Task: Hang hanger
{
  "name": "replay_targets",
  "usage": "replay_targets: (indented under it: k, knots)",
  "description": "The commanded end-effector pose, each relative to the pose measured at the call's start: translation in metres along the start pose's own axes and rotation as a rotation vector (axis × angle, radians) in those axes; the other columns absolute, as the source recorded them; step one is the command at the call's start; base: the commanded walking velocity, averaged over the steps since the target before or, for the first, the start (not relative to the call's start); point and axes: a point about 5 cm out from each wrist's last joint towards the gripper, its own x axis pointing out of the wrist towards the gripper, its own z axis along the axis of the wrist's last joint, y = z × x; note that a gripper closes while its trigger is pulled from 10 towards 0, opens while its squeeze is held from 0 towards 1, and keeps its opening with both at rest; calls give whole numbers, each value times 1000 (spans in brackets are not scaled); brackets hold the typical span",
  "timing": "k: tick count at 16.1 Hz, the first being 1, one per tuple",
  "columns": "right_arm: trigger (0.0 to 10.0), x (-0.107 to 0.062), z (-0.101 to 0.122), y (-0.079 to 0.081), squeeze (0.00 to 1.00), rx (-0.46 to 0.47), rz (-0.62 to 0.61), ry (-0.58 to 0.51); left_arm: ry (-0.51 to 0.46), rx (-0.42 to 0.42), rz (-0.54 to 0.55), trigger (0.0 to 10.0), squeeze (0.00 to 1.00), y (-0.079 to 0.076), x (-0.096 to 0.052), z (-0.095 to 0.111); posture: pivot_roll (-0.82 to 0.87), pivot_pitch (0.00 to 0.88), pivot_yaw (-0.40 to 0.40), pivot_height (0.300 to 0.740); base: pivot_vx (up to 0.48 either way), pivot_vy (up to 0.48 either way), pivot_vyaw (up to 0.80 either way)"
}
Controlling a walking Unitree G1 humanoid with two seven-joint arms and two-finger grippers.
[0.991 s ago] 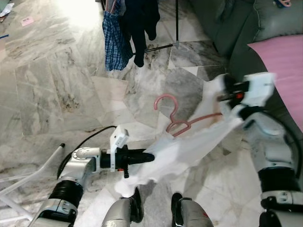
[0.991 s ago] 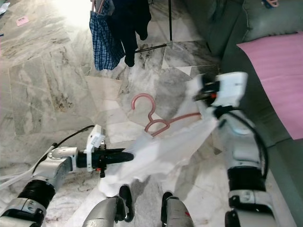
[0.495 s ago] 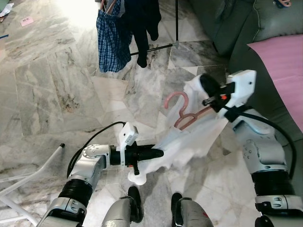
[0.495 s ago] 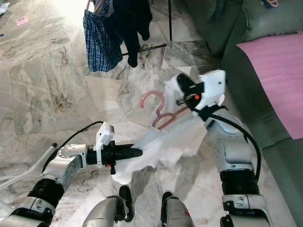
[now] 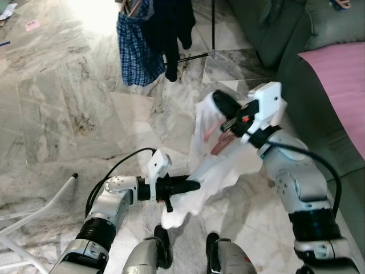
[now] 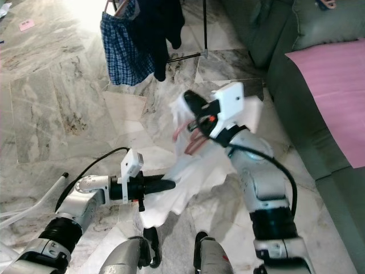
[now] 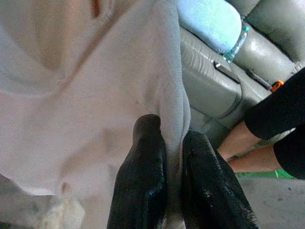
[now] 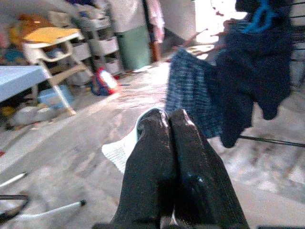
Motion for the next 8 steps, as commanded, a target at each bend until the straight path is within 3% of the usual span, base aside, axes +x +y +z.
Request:
replay_targets:
  k: [1, 2, 3, 4, 5, 6, 7, 8]
  knots:
    - [0, 3, -7, 24, 0, 22, 131, 28, -24, 27, 32, 1059, 0, 2, 4, 6, -56, 294, 44, 740, 0, 0, 0]
    - [0, -1, -12, 26, 0, -3, 152, 64, -37, 36, 57, 1412, 0, 4, 5, 9, -55, 290, 44, 740, 0, 0, 0]
    - [8078, -7, -20, 23, 0, -70, 146, 123, -60, 48, 84, 1294, 0, 7, 5, 13, -54, 291, 44, 740, 0, 0, 0]
    - [10000, -11, -27, 14, 0, -121, 89, 173, -71, 50, 104, 1412, 0, 9, 4, 15, -54, 292, 43, 740, 0, 0, 0]
    - [10000, -15, -32, 6, 0, -159, 33, 213, -76, 52, 114, 1451, 0, 10, 4, 16, -55, 294, 43, 740, 0, 0, 0]
    - [10000, -20, -36, -2, 282, -187, -10, 245, -79, 54, 118, 1725, 0, 11, 3, 17, -55, 295, 42, 740, 0, 0, 0]
    - [10000, -28, -38, -13, 1000, -210, -83, 265, -83, 56, 124, 1725, 0, 12, 2, 18, -55, 296, 43, 740, 0, 0, 0]
    - [10000, -42, -39, -30, 1000, -271, -174, 292, -84, 62, 133, 1804, 0, 14, -1, 19, -58, 298, 44, 740, 0, 0, 0]
